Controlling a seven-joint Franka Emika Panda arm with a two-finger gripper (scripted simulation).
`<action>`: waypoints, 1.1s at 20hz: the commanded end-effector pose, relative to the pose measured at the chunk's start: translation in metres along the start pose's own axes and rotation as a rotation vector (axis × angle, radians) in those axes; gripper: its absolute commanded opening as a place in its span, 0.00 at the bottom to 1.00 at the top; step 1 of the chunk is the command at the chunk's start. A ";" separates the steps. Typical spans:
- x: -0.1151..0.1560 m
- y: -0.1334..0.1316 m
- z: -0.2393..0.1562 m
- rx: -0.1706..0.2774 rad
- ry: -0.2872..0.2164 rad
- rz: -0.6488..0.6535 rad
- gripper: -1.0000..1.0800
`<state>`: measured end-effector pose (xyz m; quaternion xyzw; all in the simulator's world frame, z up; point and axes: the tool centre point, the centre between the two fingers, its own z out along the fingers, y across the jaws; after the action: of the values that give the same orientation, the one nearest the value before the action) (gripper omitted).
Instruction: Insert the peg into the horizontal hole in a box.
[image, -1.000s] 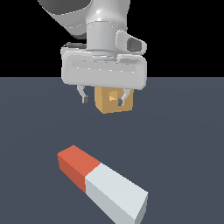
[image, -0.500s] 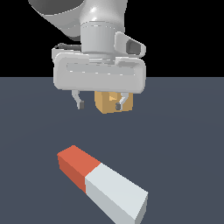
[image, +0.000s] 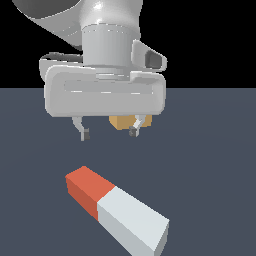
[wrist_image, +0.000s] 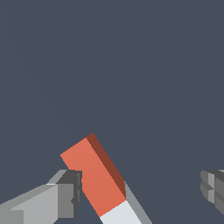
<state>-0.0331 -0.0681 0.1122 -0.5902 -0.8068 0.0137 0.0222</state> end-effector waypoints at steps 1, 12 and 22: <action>-0.010 -0.003 0.004 -0.004 -0.003 -0.054 0.96; -0.055 -0.007 0.020 -0.020 -0.017 -0.285 0.96; -0.094 -0.001 0.033 -0.034 -0.028 -0.482 0.96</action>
<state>-0.0105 -0.1540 0.0795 -0.3937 -0.9192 0.0034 0.0051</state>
